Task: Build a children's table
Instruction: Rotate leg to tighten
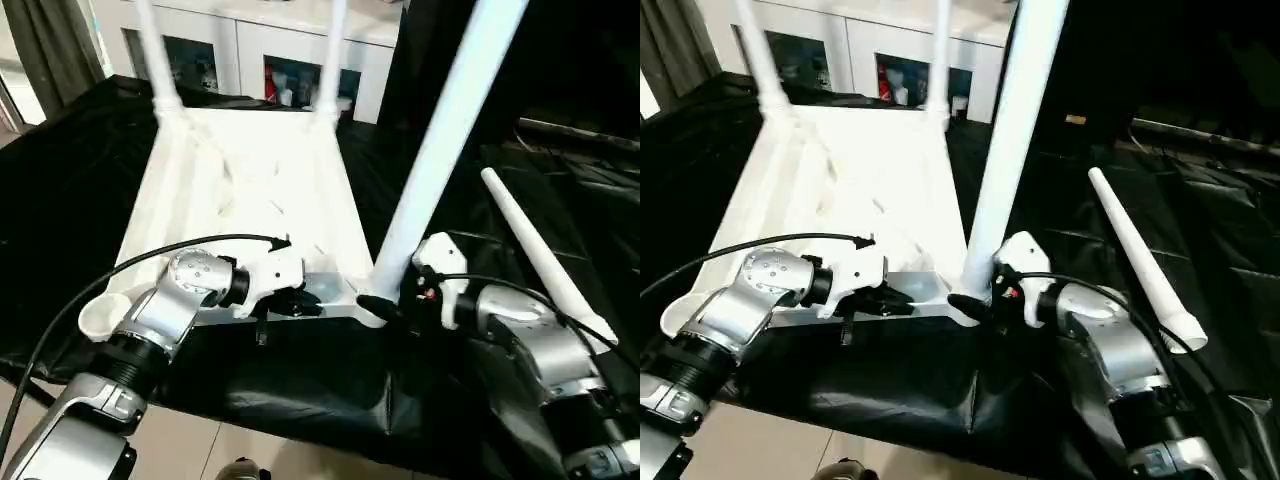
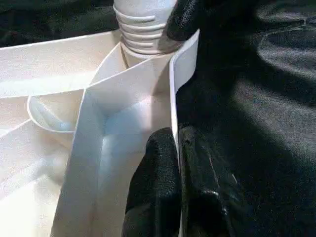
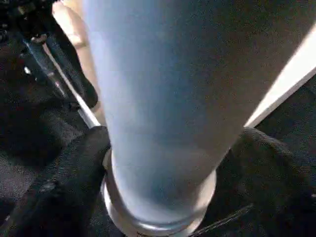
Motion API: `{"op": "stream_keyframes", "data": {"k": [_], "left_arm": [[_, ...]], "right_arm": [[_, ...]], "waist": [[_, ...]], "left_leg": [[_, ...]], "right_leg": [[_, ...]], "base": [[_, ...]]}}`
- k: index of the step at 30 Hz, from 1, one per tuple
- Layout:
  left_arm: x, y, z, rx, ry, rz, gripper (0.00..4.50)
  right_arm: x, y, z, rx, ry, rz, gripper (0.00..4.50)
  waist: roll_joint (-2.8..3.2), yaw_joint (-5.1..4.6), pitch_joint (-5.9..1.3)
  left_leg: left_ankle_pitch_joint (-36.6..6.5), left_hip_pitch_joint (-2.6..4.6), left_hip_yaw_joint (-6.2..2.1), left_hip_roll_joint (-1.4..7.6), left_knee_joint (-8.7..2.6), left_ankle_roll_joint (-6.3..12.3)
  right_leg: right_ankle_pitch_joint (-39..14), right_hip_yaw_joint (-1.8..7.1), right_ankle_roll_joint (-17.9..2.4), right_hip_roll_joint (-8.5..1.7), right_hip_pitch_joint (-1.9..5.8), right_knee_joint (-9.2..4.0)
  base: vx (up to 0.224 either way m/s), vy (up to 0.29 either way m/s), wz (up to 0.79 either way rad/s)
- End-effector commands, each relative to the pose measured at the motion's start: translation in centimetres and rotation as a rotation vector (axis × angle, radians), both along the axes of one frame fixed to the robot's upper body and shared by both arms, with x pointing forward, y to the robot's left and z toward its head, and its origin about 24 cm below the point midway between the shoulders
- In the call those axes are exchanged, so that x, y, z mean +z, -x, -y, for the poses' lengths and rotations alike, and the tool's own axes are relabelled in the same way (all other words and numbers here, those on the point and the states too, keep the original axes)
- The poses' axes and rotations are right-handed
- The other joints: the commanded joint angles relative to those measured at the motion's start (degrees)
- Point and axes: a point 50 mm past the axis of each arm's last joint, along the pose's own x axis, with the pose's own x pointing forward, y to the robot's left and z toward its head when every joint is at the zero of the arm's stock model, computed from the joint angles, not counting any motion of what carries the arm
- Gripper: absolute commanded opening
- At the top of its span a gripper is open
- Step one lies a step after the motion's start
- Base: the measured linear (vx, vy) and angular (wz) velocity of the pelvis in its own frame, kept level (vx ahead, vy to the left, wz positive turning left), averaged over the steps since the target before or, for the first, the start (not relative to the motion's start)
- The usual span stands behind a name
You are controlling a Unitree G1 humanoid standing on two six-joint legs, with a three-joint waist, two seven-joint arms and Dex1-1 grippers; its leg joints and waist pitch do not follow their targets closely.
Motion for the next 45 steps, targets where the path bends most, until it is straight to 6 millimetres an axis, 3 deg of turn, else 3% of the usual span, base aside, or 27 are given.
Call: {"op": "stream_keyframes", "data": {"k": [1,8,14,17,24,25,27,28,30,31,33,39,44,45], "left_arm": [[1.2,-0.2,0.9,-0.058,-0.001,0.061,0.00],[1.1,-0.2,0.5,-0.052,-0.011,0.053,0.00],[0.8,-0.1,0.2,-0.041,-0.023,0.043,0.00],[0.4,-0.5,0.3,0.035,-0.015,0.044,0.00],[-0.4,-2.2,1.6,0.275,-0.001,0.043,0.00],[-1.1,-2.4,3.1,0.340,-0.014,0.052,0.00],[-1.5,-2.4,4.7,0.368,-0.011,0.061,0.00],[-1.5,-2.3,5.1,0.370,-0.007,0.063,0.00],[-1.6,-2.0,6.4,0.343,0.008,0.061,0.00],[-1.6,-1.7,7.4,0.316,0.016,0.059,0.00],[-1.6,-1.5,7.7,0.290,0.016,0.063,0.00],[-1.5,-1.5,5.9,0.259,-0.008,0.073,0.00],[-1.4,-1.4,4.8,0.232,-0.019,0.070,0.00],[-1.3,-1.3,4.1,0.205,-0.022,0.068,0.00]], "right_arm": [[0.0,-0.3,0.1,0.015,0.027,0.014,3.81],[-0.3,-0.3,0.0,0.020,0.025,0.011,3.17],[-0.6,-0.3,-0.2,-0.010,-0.016,0.002,2.86],[-1.0,-0.7,-0.6,-0.149,-0.127,-0.032,2.77],[-3.2,-1.8,-1.9,-0.474,-0.135,-0.092,2.74],[-3.6,-2.6,-3.0,-0.608,-0.108,-0.097,2.74],[-3.6,-3.0,-4.3,-0.663,-0.102,-0.088,2.74],[-3.5,-3.1,-4.7,-0.666,-0.105,-0.086,2.74],[-3.1,-3.1,-6.0,-0.620,-0.124,-0.072,2.74],[-2.6,-3.0,-7.2,-0.561,-0.152,-0.058,3.09],[-2.3,-3.0,-7.5,-0.536,-0.181,-0.056,3.30],[-1.4,-3.2,-5.5,-0.503,-0.189,-0.015,3.73],[-1.0,-2.8,-4.0,-0.435,-0.157,0.005,3.95],[-0.7,-2.2,-2.8,-0.348,-0.118,0.019,3.95]], "waist": [[0.75,-0.32,-3.54],[0.92,-0.42,-3.49],[0.71,-0.50,-3.48],[0.77,-0.67,-3.45],[0.88,-1.67,-3.26],[0.78,-2.00,-3.29],[0.89,-2.23,-3.25],[0.62,-2.17,-3.34],[0.76,-2.03,-3.34],[0.66,-2.06,-3.45],[0.69,-2.04,-3.47],[0.60,-1.83,-3.39],[0.42,-1.88,-3.73],[0.51,-1.53,-3.76]], "left_leg": [[-10.20,2.12,-3.22,6.97,-5.22,-0.91],[-11.15,2.15,-3.28,6.99,-5.36,-1.36],[-11.48,2.09,-3.27,6.99,-5.46,-1.58],[-12.41,2.04,-3.38,7.09,-5.59,-1.96],[-17.49,2.33,-3.75,6.97,-5.95,-5.85],[-17.37,2.14,-3.72,6.98,-5.99,-6.08],[-18.22,2.27,-3.89,6.85,-5.99,-6.64],[-18.64,2.39,-3.85,6.75,-5.82,-6.24],[-17.62,2.20,-3.76,6.85,-5.79,-5.25],[-16.57,2.08,-3.65,6.79,-5.85,-4.68],[-15.58,2.01,-3.63,6.87,-5.97,-4.04],[-15.88,1.93,-3.64,6.90,-6.00,-3.31],[-10.98,1.66,-3.28,6.78,-5.78,-1.33],[-9.50,1.73,-3.34,6.74,-5.68,-0.82]], "right_leg": [[-1.11,3.88,-15.96,-7.42,1.97,-3.59],[-2.09,3.95,-15.79,-7.39,1.85,-3.72],[-2.69,3.99,-15.67,-7.41,1.88,-3.78],[-4.22,4.04,-15.74,-7.54,1.76,-3.85],[-12.31,4.22,-14.01,-7.77,1.24,-4.72],[-12.36,4.34,-13.85,-7.83,1.25,-4.70],[-14.31,4.27,-13.27,-7.80,0.96,-5.00],[-15.19,4.35,-12.68,-7.90,1.07,-5.36],[-14.34,4.49,-11.96,-7.89,1.14,-5.45],[-12.64,4.41,-11.79,-7.63,1.29,-5.28],[-10.58,4.36,-11.91,-7.48,1.37,-5.10],[-11.28,4.36,-12.02,-7.62,1.50,-5.24],[-4.69,4.27,-12.99,-7.43,1.91,-4.53],[-3.15,4.06,-12.94,-7.29,2.20,-4.49]], "base": [[0.000,0.000,0.00],[0.000,0.000,0.00],[0.000,0.000,0.00],[0.000,0.000,0.00],[0.000,0.000,0.00],[0.000,0.000,0.00],[0.000,0.000,0.00],[0.000,0.000,0.00],[0.000,0.000,0.00],[0.000,0.000,0.00],[0.000,0.000,0.00],[0.000,0.000,0.00],[0.000,0.000,0.00],[0.000,0.000,0.00]]}}
